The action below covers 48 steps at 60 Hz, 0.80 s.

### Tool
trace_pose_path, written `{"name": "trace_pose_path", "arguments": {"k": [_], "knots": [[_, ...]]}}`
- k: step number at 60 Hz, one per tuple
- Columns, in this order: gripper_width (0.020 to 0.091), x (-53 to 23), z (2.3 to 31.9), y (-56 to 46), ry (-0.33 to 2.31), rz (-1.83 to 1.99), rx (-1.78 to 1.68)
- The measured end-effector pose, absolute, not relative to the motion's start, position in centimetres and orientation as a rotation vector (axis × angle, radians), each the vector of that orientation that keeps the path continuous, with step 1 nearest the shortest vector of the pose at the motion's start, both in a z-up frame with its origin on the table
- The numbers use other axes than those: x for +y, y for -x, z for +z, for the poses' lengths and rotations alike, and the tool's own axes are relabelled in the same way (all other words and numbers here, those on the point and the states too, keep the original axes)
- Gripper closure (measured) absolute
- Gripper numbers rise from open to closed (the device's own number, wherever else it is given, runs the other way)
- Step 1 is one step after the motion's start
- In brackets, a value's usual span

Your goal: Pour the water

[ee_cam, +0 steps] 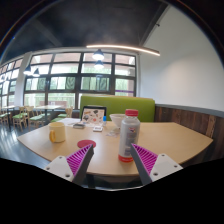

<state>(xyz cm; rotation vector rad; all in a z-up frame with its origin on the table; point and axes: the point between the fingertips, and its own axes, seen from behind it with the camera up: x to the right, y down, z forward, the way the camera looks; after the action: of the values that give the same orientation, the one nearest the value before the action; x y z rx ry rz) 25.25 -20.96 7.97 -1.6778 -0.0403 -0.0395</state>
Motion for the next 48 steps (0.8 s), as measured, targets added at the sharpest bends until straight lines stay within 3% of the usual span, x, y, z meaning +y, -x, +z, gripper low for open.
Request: {"name": "trace_pose_path", "arguments": {"k": [7,22,24,27,48], "knots": [[0.0288,-17.3,6.5,-28.2,1.695,-0.059,0.003],[0.0301,-10.6,7.4,-30.9,1.625,-0.120,-0.004],[0.0340,-8.9,8.0,-30.5,1.596,-0.116,-0.014],[0.0582,-8.8,7.8,-31.1,1.571,-0.136,0.004],[0.0725,-8.4,8.2,-31.2,1.546,-0.164,0.070]]}}
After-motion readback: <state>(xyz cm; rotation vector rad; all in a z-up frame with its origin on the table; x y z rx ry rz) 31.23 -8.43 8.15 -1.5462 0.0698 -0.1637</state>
